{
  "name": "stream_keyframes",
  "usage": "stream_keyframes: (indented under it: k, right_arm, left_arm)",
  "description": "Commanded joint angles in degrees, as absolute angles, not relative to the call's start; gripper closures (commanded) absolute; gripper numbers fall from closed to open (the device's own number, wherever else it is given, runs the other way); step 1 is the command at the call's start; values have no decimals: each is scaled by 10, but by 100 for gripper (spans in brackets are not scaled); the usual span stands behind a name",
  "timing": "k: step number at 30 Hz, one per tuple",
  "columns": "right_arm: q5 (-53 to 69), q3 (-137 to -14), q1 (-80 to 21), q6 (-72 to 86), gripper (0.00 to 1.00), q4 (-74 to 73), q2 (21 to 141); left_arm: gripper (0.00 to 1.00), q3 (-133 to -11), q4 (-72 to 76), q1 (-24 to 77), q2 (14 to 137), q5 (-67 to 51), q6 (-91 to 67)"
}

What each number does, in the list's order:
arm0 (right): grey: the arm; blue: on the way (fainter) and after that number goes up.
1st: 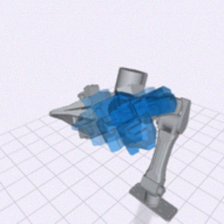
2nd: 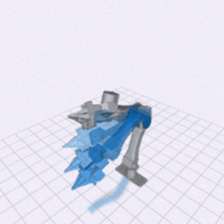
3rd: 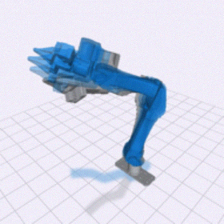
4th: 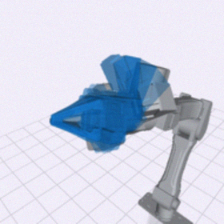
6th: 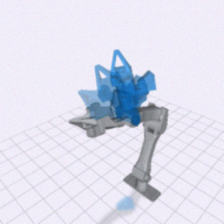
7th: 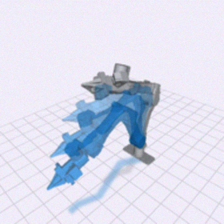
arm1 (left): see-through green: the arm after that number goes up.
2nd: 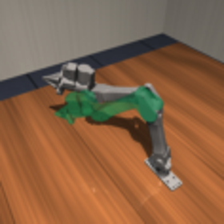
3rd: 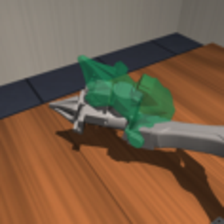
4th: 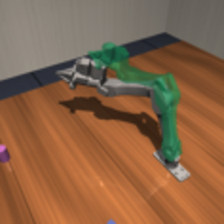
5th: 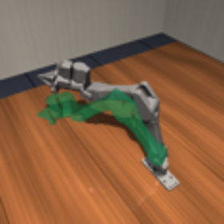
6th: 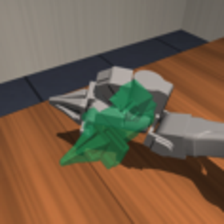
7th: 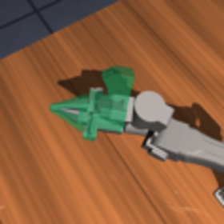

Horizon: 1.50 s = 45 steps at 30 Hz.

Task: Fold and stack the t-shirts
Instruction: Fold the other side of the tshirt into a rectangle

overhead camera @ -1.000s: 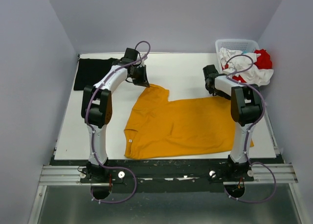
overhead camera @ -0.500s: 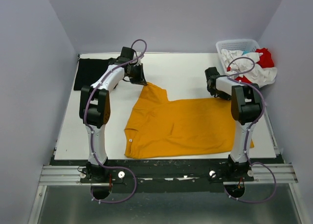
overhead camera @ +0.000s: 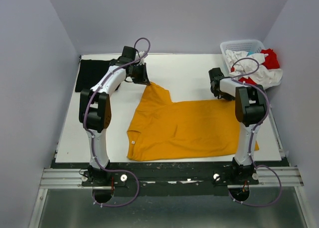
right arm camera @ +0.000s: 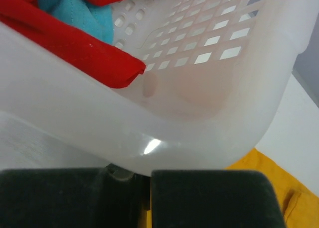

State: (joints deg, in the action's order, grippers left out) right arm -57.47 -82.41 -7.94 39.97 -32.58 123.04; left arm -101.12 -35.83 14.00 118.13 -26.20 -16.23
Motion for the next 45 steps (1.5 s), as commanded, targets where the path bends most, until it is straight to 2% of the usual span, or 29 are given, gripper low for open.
stream_keyframes:
  k: [1,12,21,36,45]
  right_arm:
    - [-528,-789,-72,386,99,-265,1175]
    - [-481,-646,-84,384,99,-231,1037]
    - [-469,-564,-89,404,99,-238,941]
    - [-498,-525,-89,429,99,-300,838]
    - [-508,-510,-89,453,99,-333,807]
  left_arm:
    - [100,-974,-336,167,1117,-274,-110]
    - [100,-814,-273,250,984,-254,-101]
    - [100,-665,-239,315,879,-189,-145]
    - [100,-543,-217,364,711,-130,-269]
    - [100,-485,-271,395,612,-67,-290]
